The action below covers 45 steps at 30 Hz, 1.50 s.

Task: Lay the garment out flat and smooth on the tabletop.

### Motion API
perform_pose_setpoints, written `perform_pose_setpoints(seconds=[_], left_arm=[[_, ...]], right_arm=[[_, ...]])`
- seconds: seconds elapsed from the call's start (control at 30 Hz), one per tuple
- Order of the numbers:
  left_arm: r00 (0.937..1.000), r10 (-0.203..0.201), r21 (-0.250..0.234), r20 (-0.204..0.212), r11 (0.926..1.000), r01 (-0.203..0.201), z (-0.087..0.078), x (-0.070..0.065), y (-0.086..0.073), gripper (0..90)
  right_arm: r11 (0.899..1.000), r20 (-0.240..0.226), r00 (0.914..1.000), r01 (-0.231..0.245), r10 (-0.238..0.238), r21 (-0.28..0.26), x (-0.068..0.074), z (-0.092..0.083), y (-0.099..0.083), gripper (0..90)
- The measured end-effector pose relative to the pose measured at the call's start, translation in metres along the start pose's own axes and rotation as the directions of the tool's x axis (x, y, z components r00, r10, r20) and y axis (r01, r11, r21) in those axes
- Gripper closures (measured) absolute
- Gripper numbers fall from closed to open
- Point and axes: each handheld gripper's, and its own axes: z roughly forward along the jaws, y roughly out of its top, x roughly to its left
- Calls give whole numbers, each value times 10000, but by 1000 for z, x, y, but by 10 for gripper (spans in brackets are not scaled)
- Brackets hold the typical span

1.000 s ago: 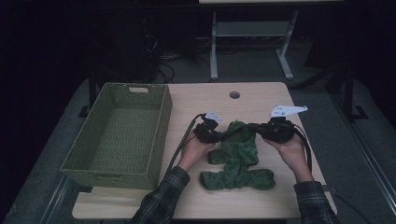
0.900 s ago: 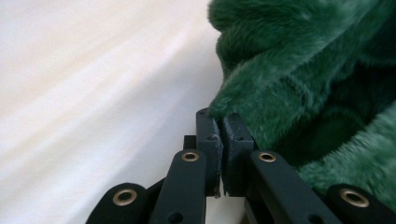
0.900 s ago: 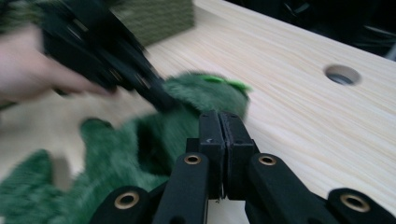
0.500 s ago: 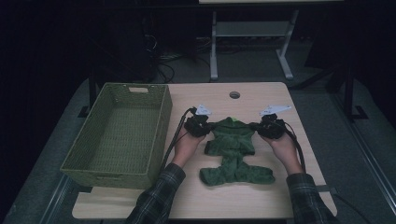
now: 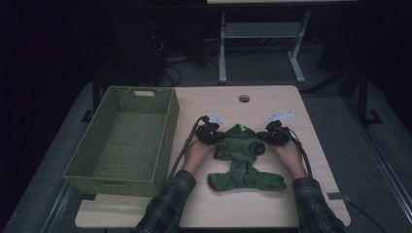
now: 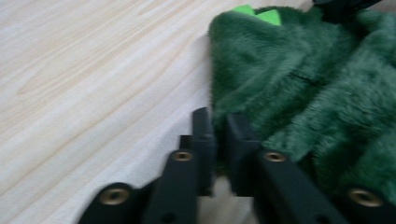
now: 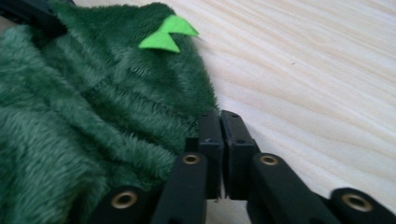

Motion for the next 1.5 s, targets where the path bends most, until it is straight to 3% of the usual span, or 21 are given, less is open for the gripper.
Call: perform_pose_setpoints(seconds=[0.07,0.33,0.53,0.6,0.8,1.03,1.07,1.27,1.5], left_arm=[[9997,-241,-359,97,9991,244,-8,1,5,688],[9991,-358,-581,230,9976,371,-33,1,14,585],[9987,-92,-843,504,9963,134,-47,-9,10,512],[9966,-98,-1026,819,9946,182,-57,-12,7,481],[9955,52,-888,946,9960,33,-74,-23,0,435],[9943,380,-604,996,9977,-321,-94,-40,-18,366],[9936,572,-578,975,9970,-517,-100,-45,-25,356],[9942,619,-556,882,9968,-572,-113,-60,-48,273],[9930,838,-147,834,9965,-829,-119,-76,-73,190]], right_arm=[[9988,-96,9995,-314,310,-366,-2,-7,2,778],[9912,-449,9968,-714,668,-1112,-3,-35,6,698],[9920,-784,9939,-851,779,-931,2,-47,6,667],[9920,-982,9912,-965,884,-814,5,-55,6,649],[9912,-1017,9910,-959,865,-916,12,-67,8,634],[9894,-1353,9887,-809,643,-1205,27,-85,10,629],[9897,-1364,9891,-724,554,-1234,30,-86,10,627],[9881,-1607,9866,-520,285,-1446,48,-91,7,627],[9886,-1914,9815,-296,8,-1477,65,-94,6,627]])
